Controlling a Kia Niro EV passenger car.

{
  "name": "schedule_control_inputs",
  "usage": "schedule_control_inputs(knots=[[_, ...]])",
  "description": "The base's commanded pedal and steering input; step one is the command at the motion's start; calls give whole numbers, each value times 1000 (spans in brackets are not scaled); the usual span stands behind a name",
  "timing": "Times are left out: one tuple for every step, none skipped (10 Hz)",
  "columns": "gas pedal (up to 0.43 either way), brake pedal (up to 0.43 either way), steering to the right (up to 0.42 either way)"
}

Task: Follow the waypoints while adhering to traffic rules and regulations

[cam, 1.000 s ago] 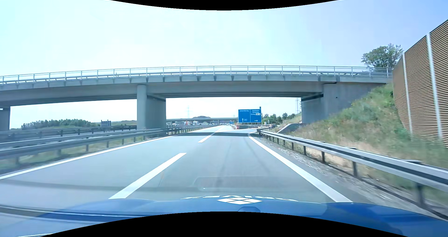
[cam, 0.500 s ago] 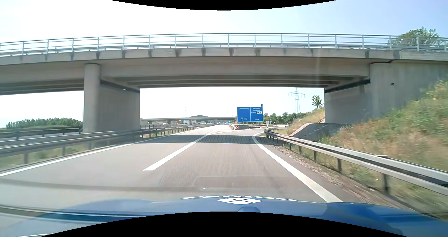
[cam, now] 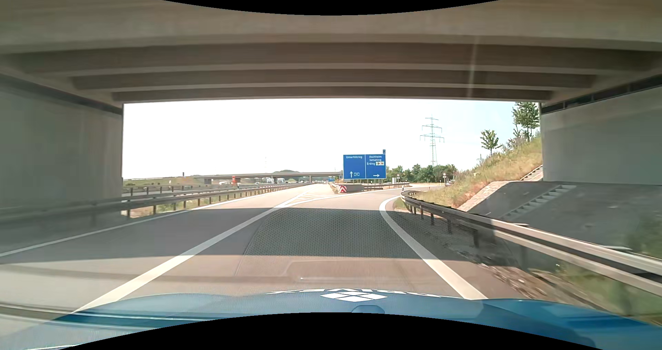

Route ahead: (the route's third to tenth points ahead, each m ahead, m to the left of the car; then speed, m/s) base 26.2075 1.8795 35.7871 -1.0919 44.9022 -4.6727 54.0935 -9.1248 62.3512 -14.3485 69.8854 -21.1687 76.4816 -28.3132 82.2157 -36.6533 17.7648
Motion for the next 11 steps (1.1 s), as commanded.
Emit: schedule_control_inputs(knots=[[0,0,25],[0,0,25],[0,0,27],[0,0,28],[0,0,30],[0,0,33],[0,0,39],[0,0,45],[0,0,53],[0,0,58],[0,0,61]])
